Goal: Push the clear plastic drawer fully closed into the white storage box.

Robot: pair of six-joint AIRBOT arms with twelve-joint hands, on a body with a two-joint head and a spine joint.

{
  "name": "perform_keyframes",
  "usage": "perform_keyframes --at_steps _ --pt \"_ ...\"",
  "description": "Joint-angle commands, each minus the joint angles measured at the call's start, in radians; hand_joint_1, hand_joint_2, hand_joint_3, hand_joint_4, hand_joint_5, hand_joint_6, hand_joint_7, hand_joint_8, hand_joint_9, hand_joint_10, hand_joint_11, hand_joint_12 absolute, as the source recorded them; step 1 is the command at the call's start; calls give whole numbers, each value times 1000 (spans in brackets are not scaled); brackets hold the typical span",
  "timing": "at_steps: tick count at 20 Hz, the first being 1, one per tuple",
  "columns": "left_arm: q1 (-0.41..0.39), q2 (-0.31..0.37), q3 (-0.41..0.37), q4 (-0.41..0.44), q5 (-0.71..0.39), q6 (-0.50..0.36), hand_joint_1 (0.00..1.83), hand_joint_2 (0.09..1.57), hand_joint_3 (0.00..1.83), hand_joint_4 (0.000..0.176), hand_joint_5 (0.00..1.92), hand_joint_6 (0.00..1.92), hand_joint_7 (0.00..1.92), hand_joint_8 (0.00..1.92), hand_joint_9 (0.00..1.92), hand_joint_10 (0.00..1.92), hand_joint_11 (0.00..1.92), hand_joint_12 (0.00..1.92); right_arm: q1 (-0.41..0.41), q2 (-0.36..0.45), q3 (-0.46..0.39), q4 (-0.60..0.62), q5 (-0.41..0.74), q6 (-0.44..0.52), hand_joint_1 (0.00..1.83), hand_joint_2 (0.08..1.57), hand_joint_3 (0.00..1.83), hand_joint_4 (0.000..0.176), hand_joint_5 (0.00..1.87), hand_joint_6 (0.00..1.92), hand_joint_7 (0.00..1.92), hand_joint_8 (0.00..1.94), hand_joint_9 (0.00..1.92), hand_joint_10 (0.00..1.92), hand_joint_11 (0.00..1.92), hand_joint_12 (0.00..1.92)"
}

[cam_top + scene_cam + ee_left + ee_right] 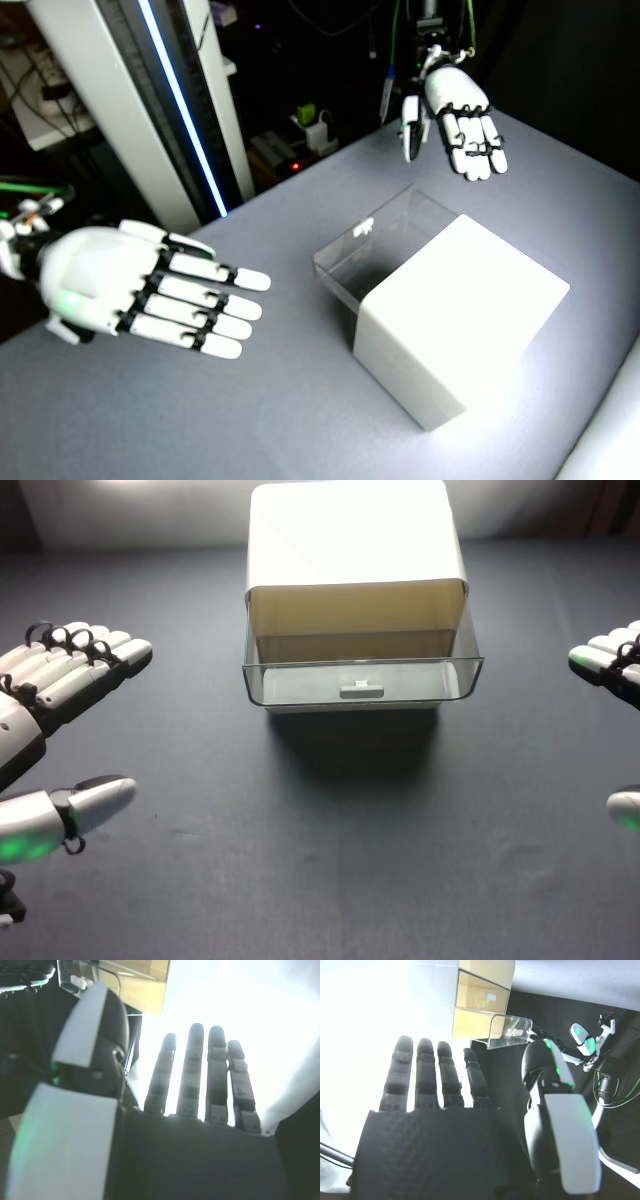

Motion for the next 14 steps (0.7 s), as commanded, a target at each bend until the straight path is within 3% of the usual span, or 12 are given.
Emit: perform_keyframes --at_steps 1,9,12,14 --pt "-2 0 4 -9 -125 -3 217 1324 16 0 0 0 0 0 0 0 0 0 2 1 2 5 116 0 167 1331 20 0 0 0 0 0 0 0 0 0" --pt "-2 2 6 -21 -133 -3 280 1324 0 0 0 0 0 0 0 0 0 0 3 -12 -2 -77 70 59 147 1348 12 0 0 0 0 0 0 0 0 0" --pt "-2 3 6 -25 -134 -3 354 1347 5 0 0 0 0 0 0 0 0 0 11 -28 -1 -126 54 96 198 1336 0 0 0 0 0 0 0 0 0 0" --pt "-2 4 6 -30 -140 -3 448 1371 7 0 0 0 0 0 0 0 0 0 30 -45 4 -174 38 129 113 1343 4 0 0 0 0 0 0 0 0 0"
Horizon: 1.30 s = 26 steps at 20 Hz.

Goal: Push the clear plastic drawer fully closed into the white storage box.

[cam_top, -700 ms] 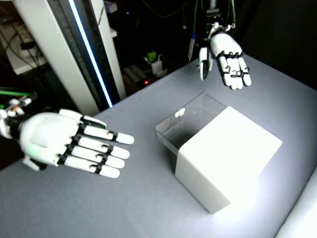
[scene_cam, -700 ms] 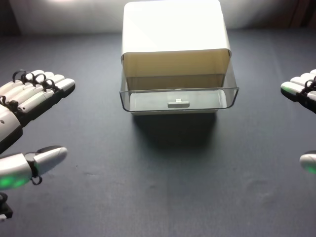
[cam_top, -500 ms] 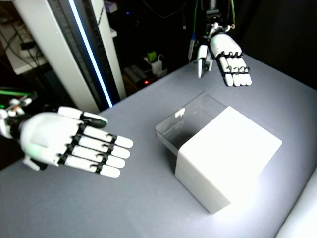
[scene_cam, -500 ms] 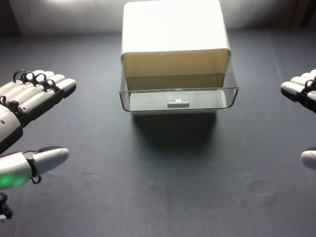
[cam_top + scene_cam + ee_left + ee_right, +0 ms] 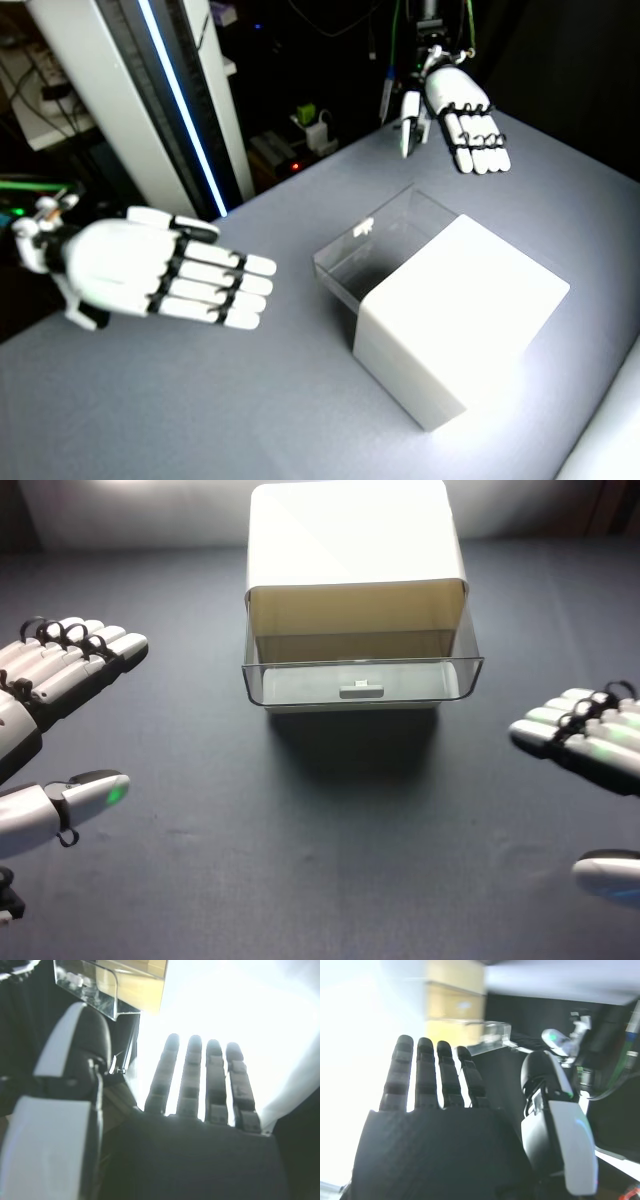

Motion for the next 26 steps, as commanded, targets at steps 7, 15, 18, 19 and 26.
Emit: perform_keyframes --at_steps 7,15,18,19,26 --pt "14 7 3 -31 -153 -3 666 1403 2 0 0 0 0 0 0 0 0 0 142 -129 74 -144 24 122 246 1343 0 0 27 2 14 0 34 5 0 156" --pt "17 10 1 -45 -166 -1 797 1396 0 0 0 0 0 0 0 0 0 0 239 -236 135 -203 -16 164 295 1346 4 0 0 0 0 0 0 0 0 0" --pt "18 10 1 -47 -167 -1 795 1396 0 0 0 0 0 0 0 0 0 0 268 -251 144 -218 -21 166 338 1338 0 0 0 0 0 0 14 5 19 9" --pt "18 10 1 -49 -168 -1 795 1392 0 0 7 3 0 0 0 0 0 0 281 -260 150 -225 -24 166 338 1338 0 0 0 0 0 0 15 5 26 13" --pt "24 8 1 -58 -183 -1 722 1401 6 0 2 1 0 0 0 0 0 0 324 -306 187 -230 -41 166 226 1343 0 0 0 0 0 0 0 0 0 0"
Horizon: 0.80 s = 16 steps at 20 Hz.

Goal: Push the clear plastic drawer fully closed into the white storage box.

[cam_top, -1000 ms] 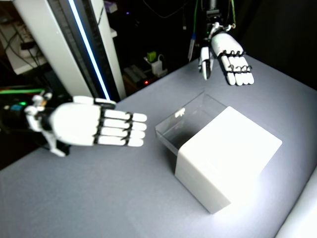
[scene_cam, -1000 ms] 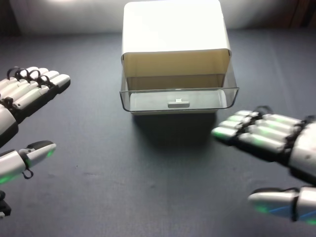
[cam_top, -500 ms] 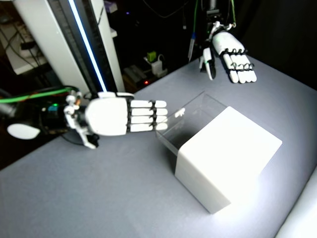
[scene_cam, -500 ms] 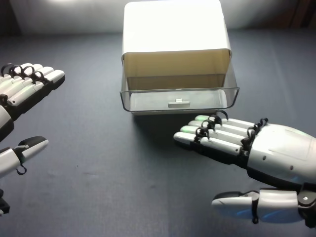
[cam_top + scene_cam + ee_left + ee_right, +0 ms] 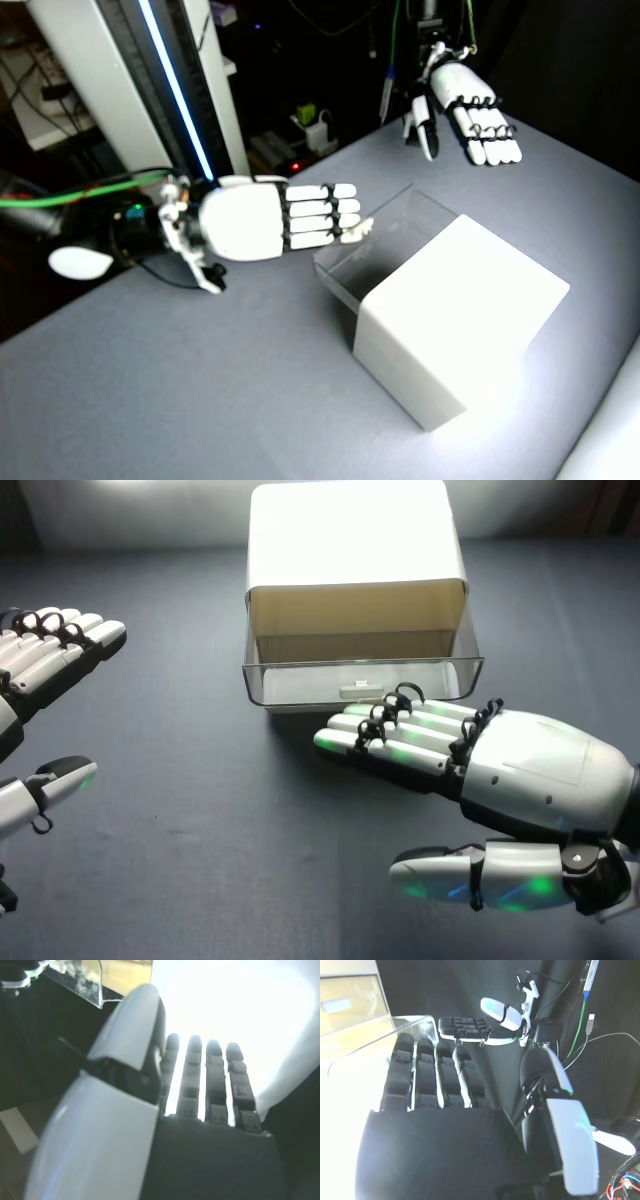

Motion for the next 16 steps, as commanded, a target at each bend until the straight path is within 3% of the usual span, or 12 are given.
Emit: perform_keyframes --at_steps 1,3,12,16 --pt "-3 7 1 -10 -133 -1 702 1405 6 0 0 0 0 0 0 0 0 0 15 -4 4 16 110 10 233 1341 0 0 0 0 0 0 0 0 0 0" --pt "-2 7 1 -13 -137 -1 770 1398 0 0 0 0 0 0 0 0 0 0 22 -13 15 21 101 10 192 1348 0 0 0 0 0 0 0 0 0 0" --pt "7 6 0 -18 -144 -1 730 1410 0 0 0 0 0 0 0 0 0 0 47 -14 31 25 101 -1 175 1367 5 0 0 0 0 0 0 0 0 0" --pt "7 4 0 -19 -145 -1 765 1397 0 0 0 0 0 0 0 0 0 0 76 -22 45 38 83 -39 320 1337 0 0 9 2 0 0 0 0 0 0"
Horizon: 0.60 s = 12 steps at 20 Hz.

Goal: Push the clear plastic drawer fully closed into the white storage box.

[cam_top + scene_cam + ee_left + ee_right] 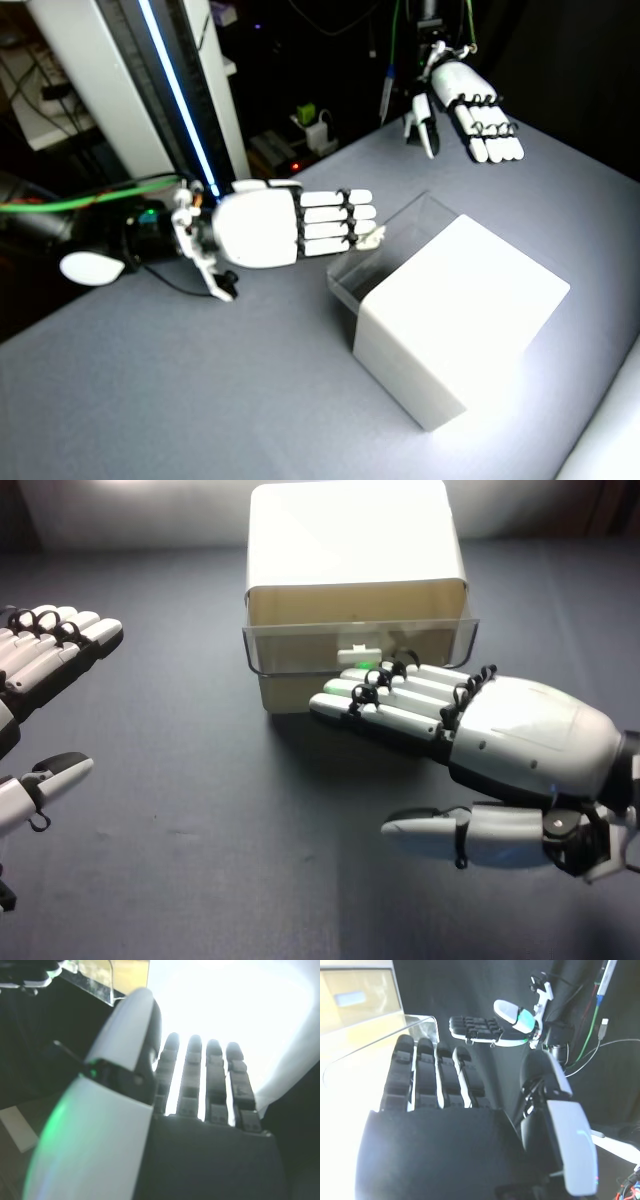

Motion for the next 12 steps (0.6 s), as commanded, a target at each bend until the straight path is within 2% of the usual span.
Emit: perform_keyframes --at_steps 1,3,4,7,8,11,12 --pt "-1 4 1 -13 -128 -1 767 1398 0 0 0 0 0 0 0 0 0 0 23 -8 6 25 109 -11 311 1341 0 0 9 2 0 0 0 0 0 0" --pt "-1 3 2 -13 -129 -1 728 1412 4 0 1 0 0 0 0 0 0 0 36 -20 25 45 83 -28 298 1337 0 0 4 1 0 0 0 0 0 0" --pt "-1 3 2 -13 -129 -1 737 1411 2 0 0 0 0 0 0 0 0 0 42 -29 36 57 72 -37 201 1350 4 0 0 0 0 0 0 0 0 0" --pt "-1 3 2 -13 -130 -1 775 1400 0 0 0 0 0 0 0 0 0 0 57 -46 61 101 44 -74 250 1335 0 0 0 0 0 0 0 0 0 0" --pt "-1 3 3 -13 -130 -1 776 1400 0 0 0 0 0 0 0 0 0 0 61 -51 68 112 39 -84 195 1332 0 0 0 0 0 0 0 0 0 0" --pt "-1 0 4 -13 -130 -1 747 1409 1 0 4 1 0 0 0 0 0 0 70 -62 89 166 21 -125 198 1358 8 0 0 0 0 0 0 0 0 0" --pt "-1 -1 4 -13 -130 -1 737 1410 2 0 0 0 0 0 0 0 0 0 72 -63 94 181 14 -136 254 1361 5 0 0 0 0 0 0 0 0 0"
